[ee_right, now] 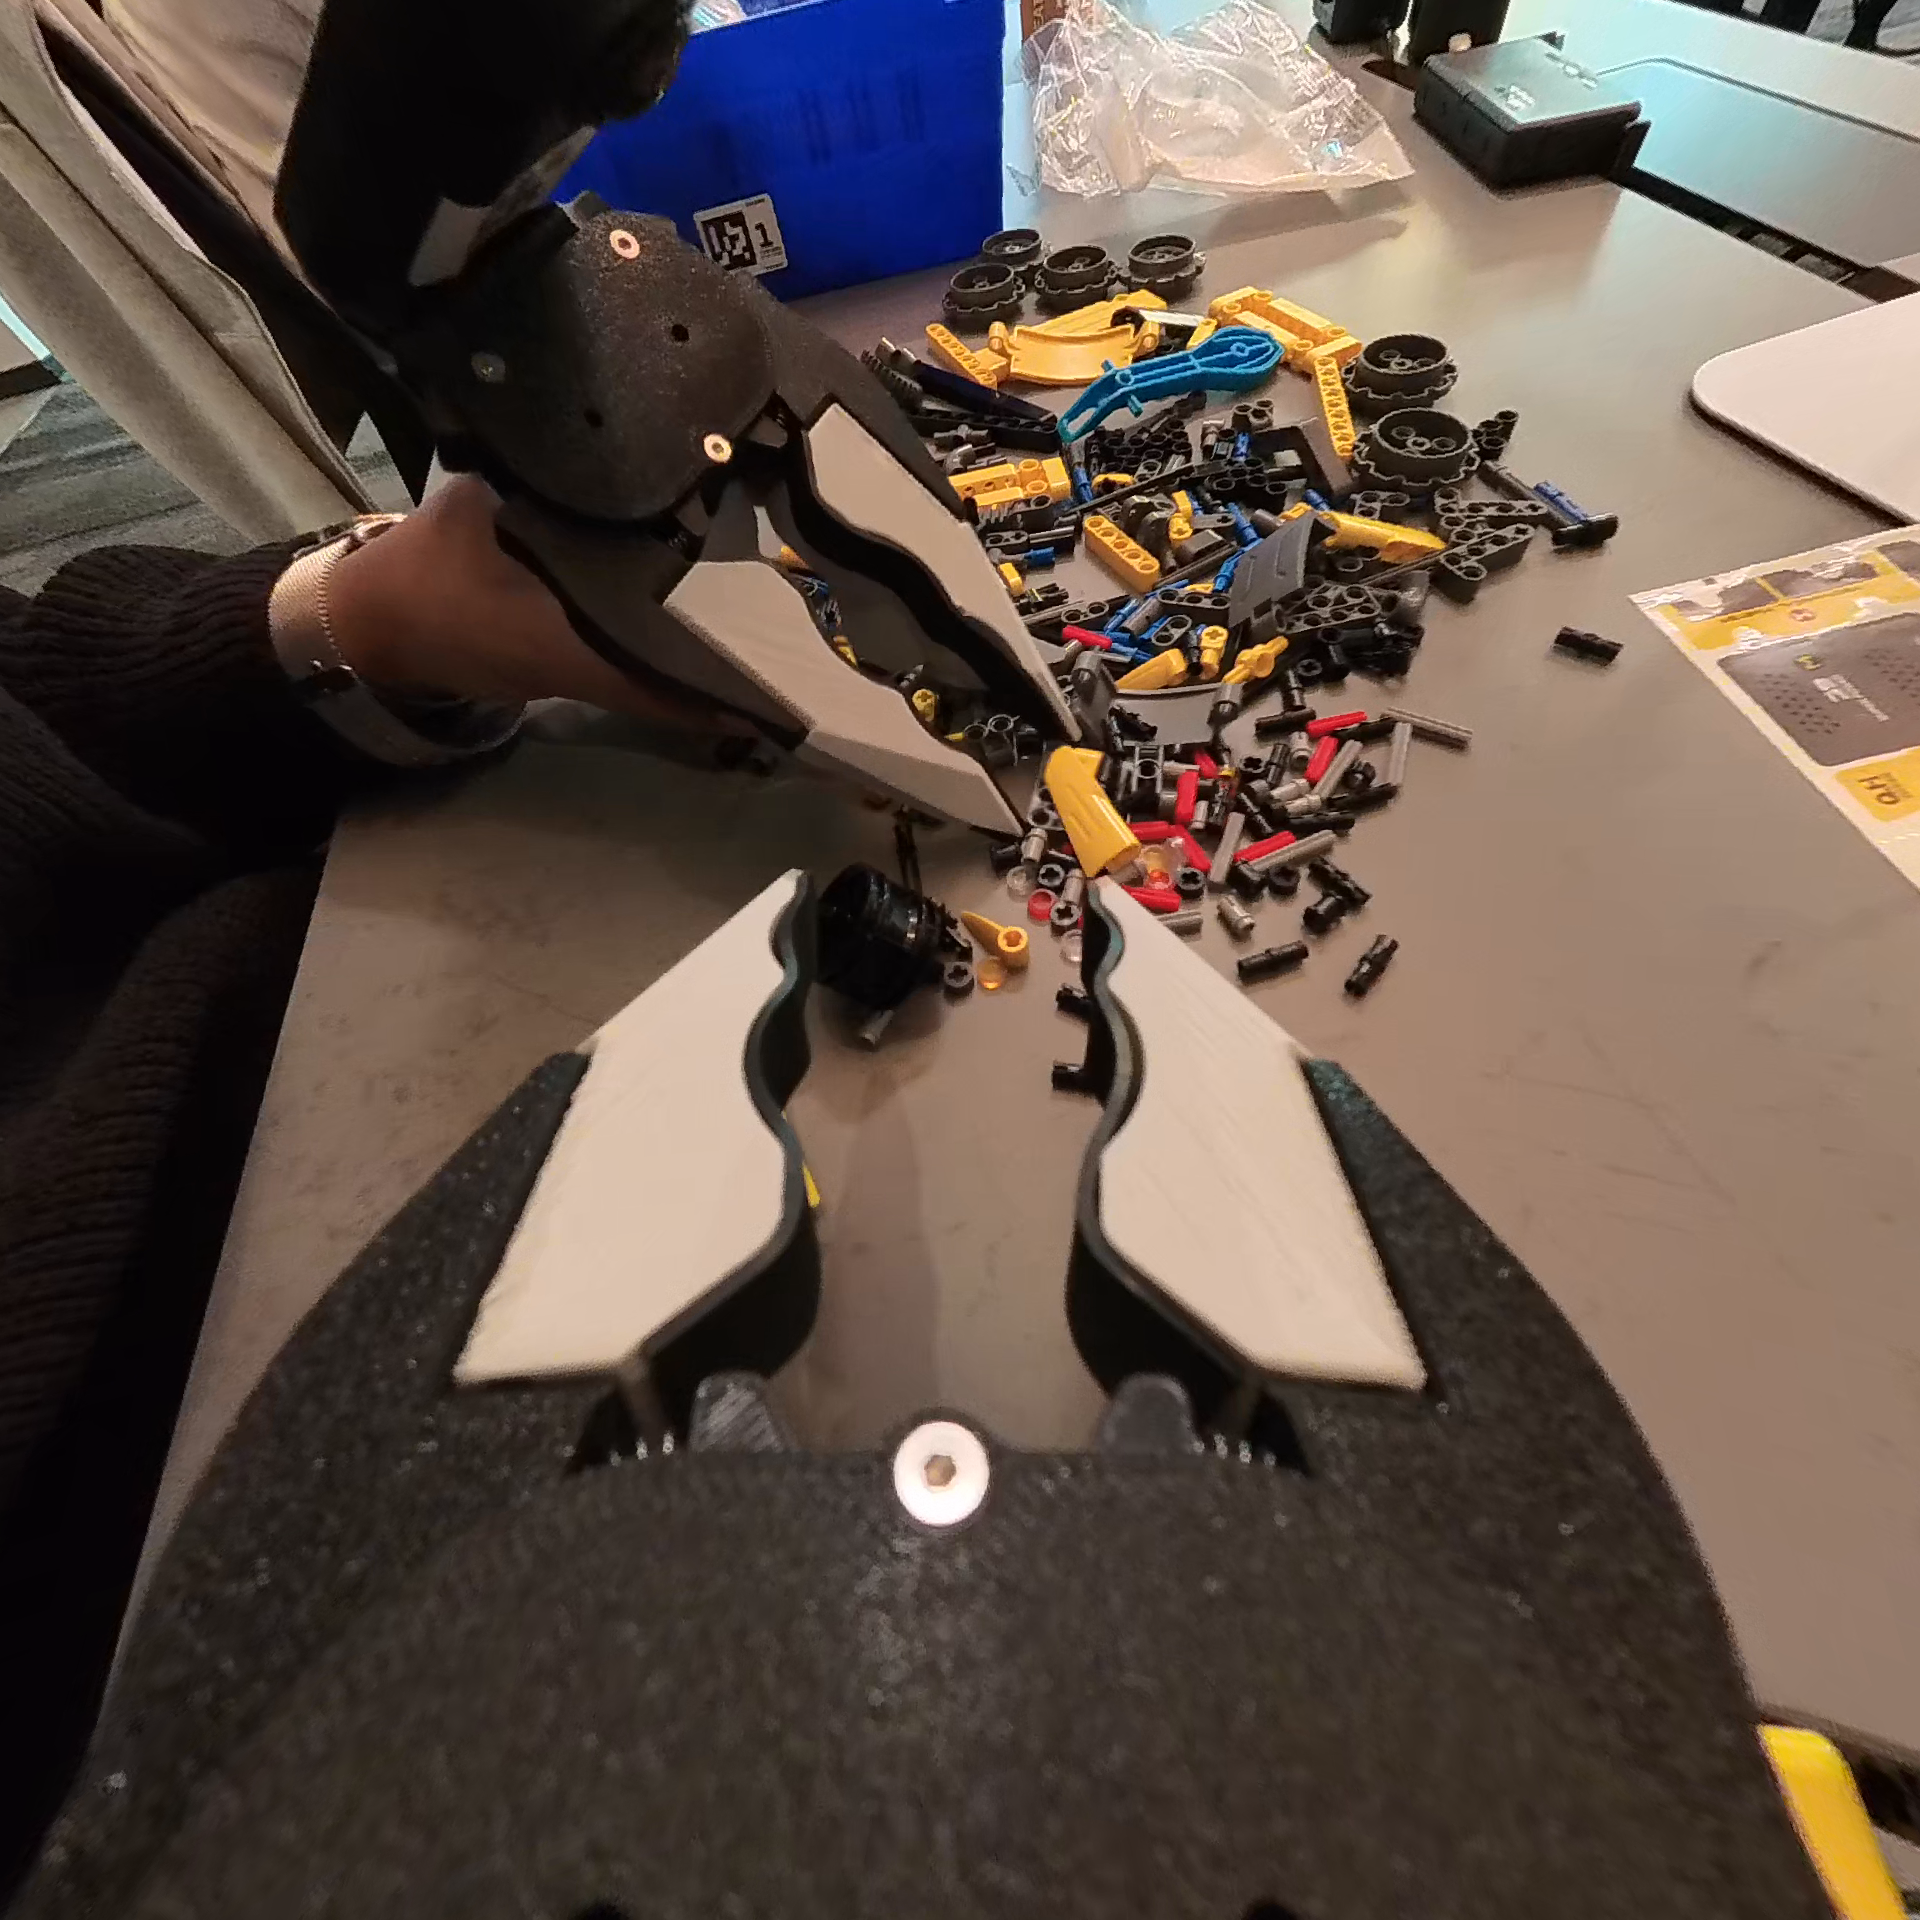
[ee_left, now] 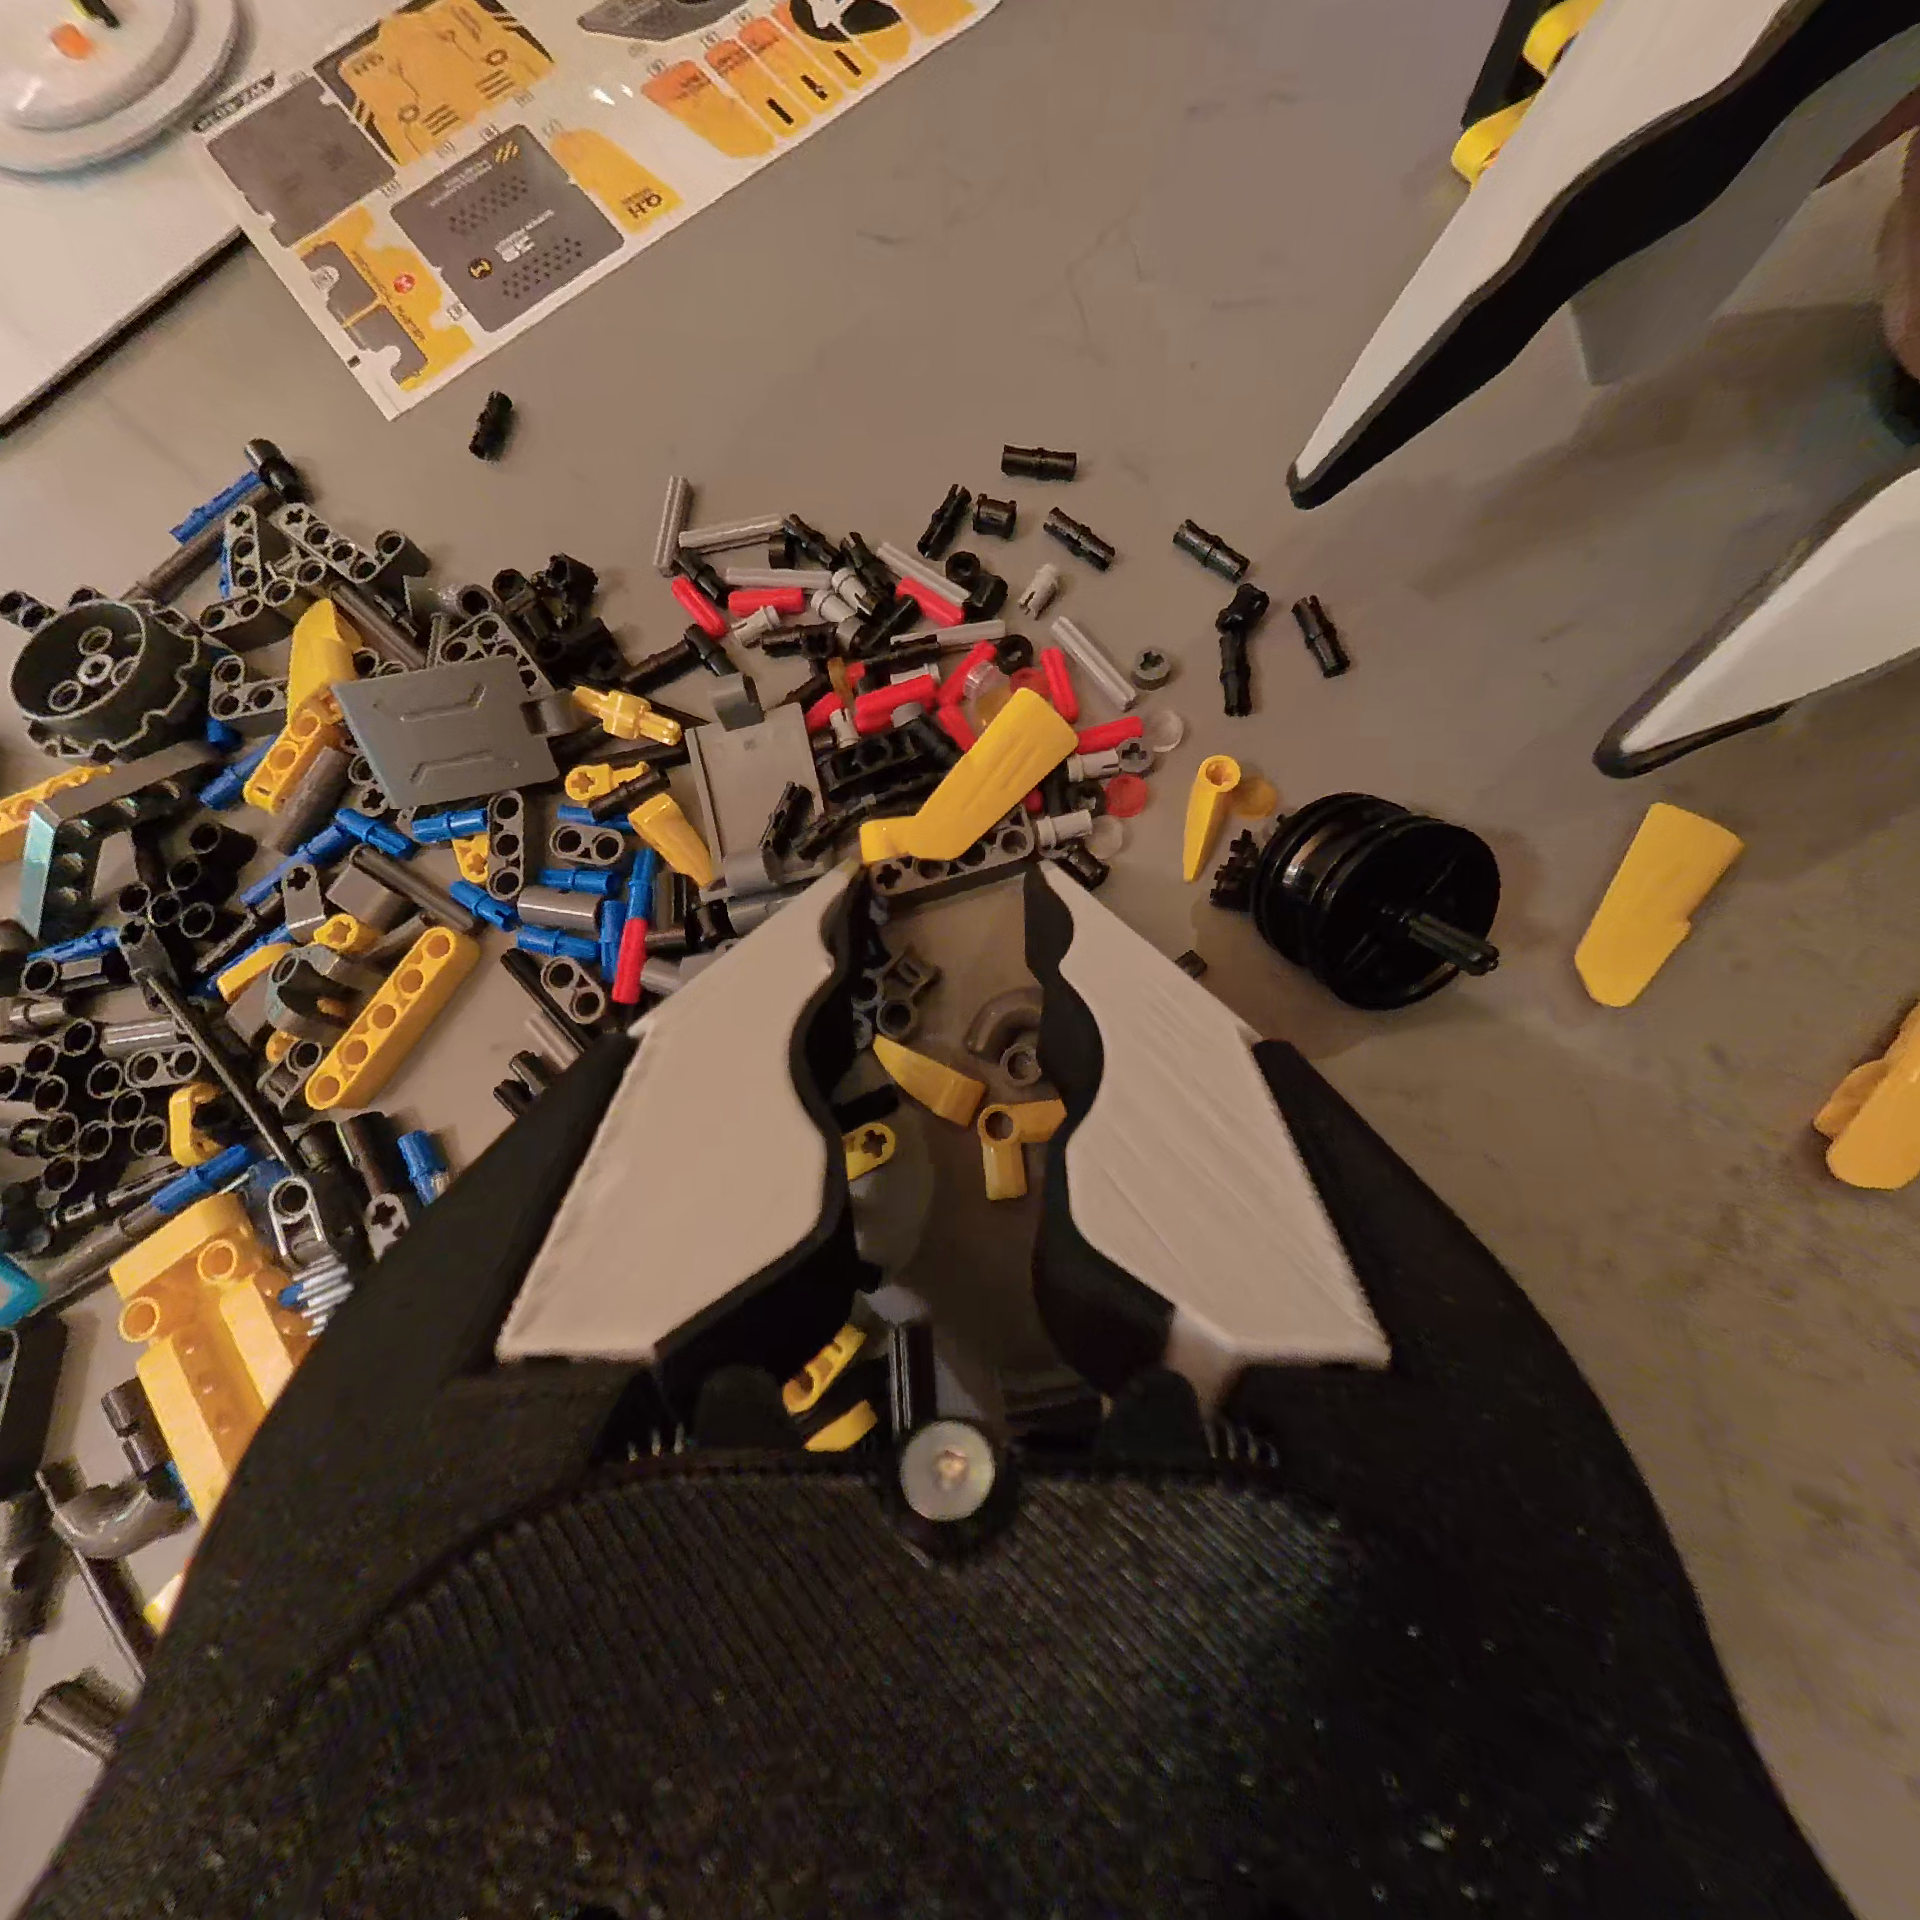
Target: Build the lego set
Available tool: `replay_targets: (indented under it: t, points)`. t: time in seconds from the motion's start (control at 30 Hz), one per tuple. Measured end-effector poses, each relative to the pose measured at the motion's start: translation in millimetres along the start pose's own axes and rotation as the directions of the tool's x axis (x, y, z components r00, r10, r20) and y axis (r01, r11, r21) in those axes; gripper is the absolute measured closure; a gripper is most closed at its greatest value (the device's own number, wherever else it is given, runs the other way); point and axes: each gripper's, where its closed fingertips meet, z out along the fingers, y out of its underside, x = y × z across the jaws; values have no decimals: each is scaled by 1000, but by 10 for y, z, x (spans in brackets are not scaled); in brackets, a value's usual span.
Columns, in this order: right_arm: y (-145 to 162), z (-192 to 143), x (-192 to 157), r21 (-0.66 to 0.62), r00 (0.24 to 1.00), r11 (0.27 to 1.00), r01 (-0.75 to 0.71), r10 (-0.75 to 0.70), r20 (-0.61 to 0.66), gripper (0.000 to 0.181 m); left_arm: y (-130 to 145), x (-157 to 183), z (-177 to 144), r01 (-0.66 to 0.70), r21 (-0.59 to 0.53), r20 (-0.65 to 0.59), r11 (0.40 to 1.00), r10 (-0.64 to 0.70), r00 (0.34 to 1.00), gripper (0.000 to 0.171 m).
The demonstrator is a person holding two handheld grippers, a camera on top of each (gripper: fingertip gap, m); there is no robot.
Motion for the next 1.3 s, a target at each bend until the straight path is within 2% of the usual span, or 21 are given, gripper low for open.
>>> replay_targets:
  t: [0.1,0.2,0.3,0.4,0.47,0.73,0.97,1.07,1.17,1.3]
  points:
    - [6,5,-6,-5,1000,1000,10,-10,-4,131,-12,-6,8,-26,3,16,1000,26,1000,142]
    - [12,11,-11,-10,1000,1000,19,-19,-8,131,-24,-50,16,-15,5,31,1000,15,999,132]
    - [11,11,-18,-10,1000,1000,29,-29,-11,131,-18,-17,21,-8,1,-5,1000,8,1000,143]
    - [11,11,-28,-11,999,999,42,-42,-16,131,-22,0,18,-36,5,2,999,36,999,145]
    - [12,13,-33,-12,999,999,51,-51,-19,131,-25,38,7,-60,12,-13,998,60,998,162]
    - [4,0,-32,-5,998,998,55,-55,-21,131,-55,50,-49,-50,50,-34,997,52,998,166]
    - [-15,-11,-28,6,998,998,56,-55,-25,132,-223,109,-195,28,178,-119,984,-7,993,166]
    - [-207,-101,-37,129,995,988,87,-80,-59,137,-300,149,-267,44,236,-155,971,-7,988,167]
    - [-368,-220,-7,223,996,974,51,-34,-79,137,-352,160,-322,0,278,-115,961,33,993,167]
    - [-354,-263,85,225,995,972,-73,87,-57,139,-522,218,-464,-64,382,-60,922,93,994,168]
